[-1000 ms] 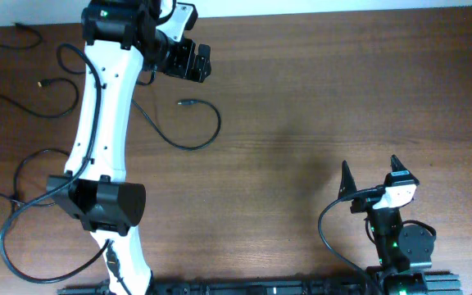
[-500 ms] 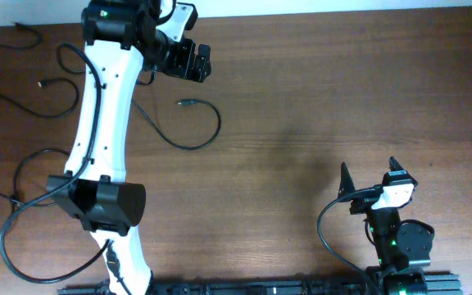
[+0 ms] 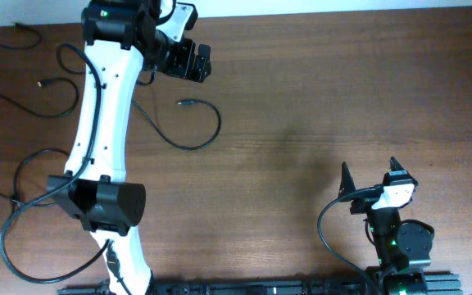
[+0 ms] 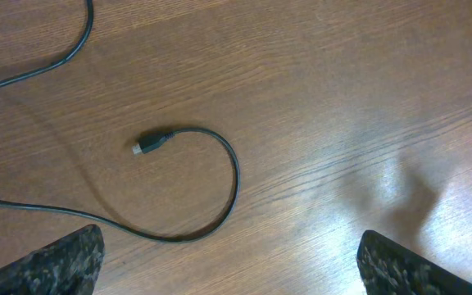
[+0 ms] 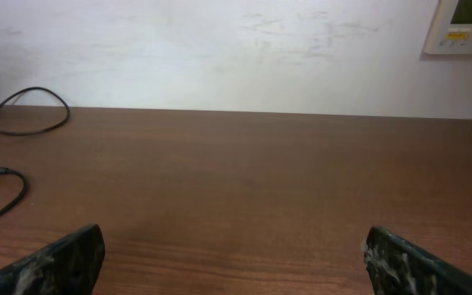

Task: Untangle cables

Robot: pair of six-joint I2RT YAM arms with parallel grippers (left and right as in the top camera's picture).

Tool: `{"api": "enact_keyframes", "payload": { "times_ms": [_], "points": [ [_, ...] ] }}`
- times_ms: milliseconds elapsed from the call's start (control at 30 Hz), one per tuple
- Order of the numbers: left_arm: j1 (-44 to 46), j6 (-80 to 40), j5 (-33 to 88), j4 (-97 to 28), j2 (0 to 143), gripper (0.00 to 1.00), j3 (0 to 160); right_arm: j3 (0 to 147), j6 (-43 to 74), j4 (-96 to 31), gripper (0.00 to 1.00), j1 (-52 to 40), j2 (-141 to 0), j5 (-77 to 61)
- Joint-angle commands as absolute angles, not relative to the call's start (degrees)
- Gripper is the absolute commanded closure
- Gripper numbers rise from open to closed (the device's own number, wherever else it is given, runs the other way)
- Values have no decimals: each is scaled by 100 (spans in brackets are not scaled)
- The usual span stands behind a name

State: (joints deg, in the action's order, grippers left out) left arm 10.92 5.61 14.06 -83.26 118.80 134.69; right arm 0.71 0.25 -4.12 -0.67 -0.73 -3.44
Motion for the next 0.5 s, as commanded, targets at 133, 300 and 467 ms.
{"api": "enact_keyframes", "payload": {
  "times_ms": [133,300,467],
  "points": [
    [1125,657,1387,-8318,11778,1,13482,32,86,-443,2,-36,-21,-252],
    [1127,657,1387,-8320,11773,1,13482,32,86,-443,2,-36,-21,-252],
    [1135,659,1385,-7638,10820,1,12267,32,86,-440,2,-36,-21,-252]
  ]
}}
